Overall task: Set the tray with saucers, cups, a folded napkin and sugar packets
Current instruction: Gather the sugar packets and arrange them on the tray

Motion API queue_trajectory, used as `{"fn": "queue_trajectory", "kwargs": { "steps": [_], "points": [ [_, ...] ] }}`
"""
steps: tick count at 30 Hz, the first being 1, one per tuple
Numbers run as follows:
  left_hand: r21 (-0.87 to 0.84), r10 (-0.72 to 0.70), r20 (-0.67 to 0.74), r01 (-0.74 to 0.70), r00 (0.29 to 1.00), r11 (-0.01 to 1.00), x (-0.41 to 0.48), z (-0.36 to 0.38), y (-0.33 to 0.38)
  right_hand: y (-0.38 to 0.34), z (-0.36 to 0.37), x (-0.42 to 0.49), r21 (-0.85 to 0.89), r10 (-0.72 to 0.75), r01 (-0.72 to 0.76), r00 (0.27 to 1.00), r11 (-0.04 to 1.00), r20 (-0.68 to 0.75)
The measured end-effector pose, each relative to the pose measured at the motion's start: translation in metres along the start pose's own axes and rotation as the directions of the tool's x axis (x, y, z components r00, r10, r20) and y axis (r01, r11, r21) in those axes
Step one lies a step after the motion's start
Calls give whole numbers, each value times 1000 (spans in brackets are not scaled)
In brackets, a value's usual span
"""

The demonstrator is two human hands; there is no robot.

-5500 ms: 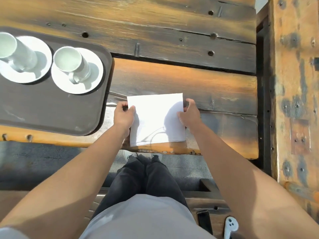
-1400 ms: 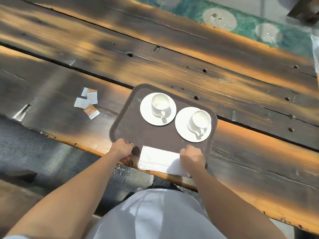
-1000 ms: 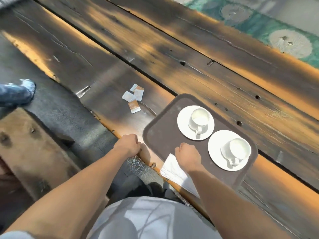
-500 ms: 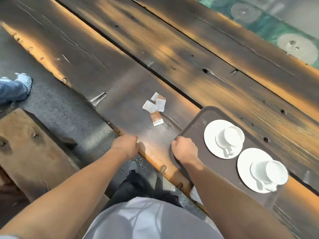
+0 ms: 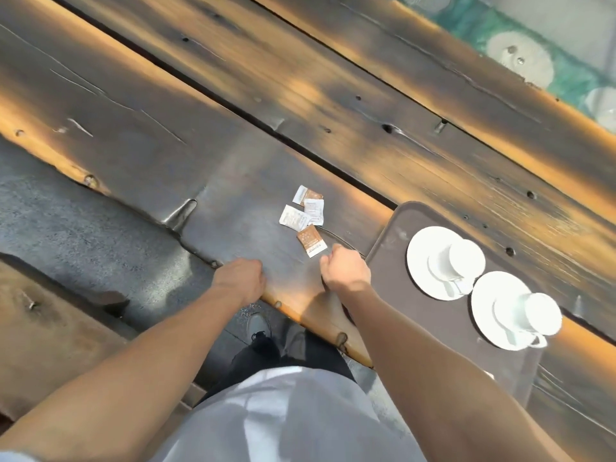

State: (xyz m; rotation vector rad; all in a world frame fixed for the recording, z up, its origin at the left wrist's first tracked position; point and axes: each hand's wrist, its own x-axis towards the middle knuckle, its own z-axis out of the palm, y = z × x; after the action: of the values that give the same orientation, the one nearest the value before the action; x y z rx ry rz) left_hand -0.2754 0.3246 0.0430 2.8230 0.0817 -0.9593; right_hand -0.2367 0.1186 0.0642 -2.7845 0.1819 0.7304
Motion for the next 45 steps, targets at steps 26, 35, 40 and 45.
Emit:
{"fn": "queue_trajectory", "kwargs": {
  "steps": [26,35,40,45],
  "points": [
    [-63,-66,-46,63,997,996,19,-2,8,-7,33,63,217,2,-18,997,976,73],
    [-729,-219,127,241,967,641,23,-10,23,-2,17,43,631,113,-212,974,746,194],
    [-901,-70,418,403,906,-162,23,-19,34,-15,-3,15,826,8,-270,952,496,306],
    [-851,38,415,403,909,-338,20,-24,43,-29,-14,-14,876,-98,-275,936,397,338]
  ]
}}
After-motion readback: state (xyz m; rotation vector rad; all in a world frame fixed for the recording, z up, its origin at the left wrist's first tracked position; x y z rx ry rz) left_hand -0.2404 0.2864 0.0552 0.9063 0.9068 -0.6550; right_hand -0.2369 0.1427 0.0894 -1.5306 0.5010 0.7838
